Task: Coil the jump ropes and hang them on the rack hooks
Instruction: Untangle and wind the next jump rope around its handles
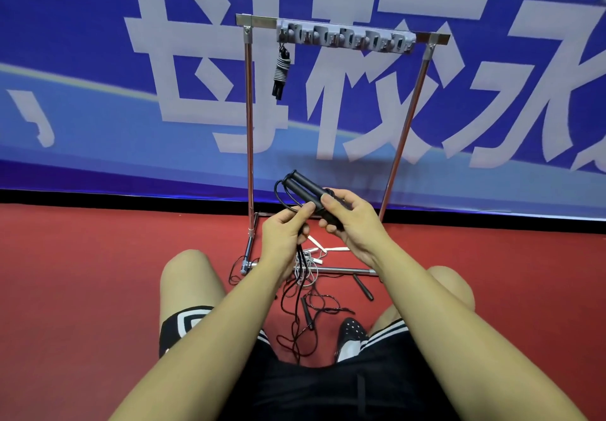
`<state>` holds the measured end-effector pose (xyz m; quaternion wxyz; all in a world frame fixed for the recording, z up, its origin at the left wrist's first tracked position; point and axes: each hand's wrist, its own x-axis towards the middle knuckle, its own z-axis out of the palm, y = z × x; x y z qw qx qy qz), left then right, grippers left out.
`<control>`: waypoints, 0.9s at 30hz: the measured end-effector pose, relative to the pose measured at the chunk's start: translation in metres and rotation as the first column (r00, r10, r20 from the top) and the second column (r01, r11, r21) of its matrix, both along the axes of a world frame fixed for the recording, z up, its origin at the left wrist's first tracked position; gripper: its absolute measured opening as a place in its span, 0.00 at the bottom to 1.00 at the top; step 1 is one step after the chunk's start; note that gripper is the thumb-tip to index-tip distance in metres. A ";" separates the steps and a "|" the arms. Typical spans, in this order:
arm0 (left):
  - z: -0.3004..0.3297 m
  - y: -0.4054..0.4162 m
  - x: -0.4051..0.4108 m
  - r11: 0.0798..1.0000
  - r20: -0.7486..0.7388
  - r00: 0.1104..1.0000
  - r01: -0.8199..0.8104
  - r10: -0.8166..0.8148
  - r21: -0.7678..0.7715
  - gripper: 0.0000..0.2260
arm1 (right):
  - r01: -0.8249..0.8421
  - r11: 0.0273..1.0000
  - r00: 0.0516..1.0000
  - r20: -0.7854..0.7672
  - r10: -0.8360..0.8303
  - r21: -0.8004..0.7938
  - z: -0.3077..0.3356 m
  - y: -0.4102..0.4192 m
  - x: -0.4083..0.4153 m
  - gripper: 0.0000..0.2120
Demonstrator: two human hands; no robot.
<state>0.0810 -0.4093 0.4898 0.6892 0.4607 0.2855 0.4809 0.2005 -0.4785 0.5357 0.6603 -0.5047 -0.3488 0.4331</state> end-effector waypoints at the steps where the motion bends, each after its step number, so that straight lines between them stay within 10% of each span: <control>1: 0.001 0.000 0.001 1.000 -0.017 1.000 -0.016 0.016 -0.001 0.08 | 0.000 1.000 1.000 0.005 0.000 0.000 0.001 0.000 0.001 0.13; 27: 0.016 -0.007 0.007 0.990 -0.109 0.994 0.013 0.002 0.142 0.12 | 0.137 0.988 0.976 -0.181 -0.123 0.068 0.006 0.011 0.010 0.15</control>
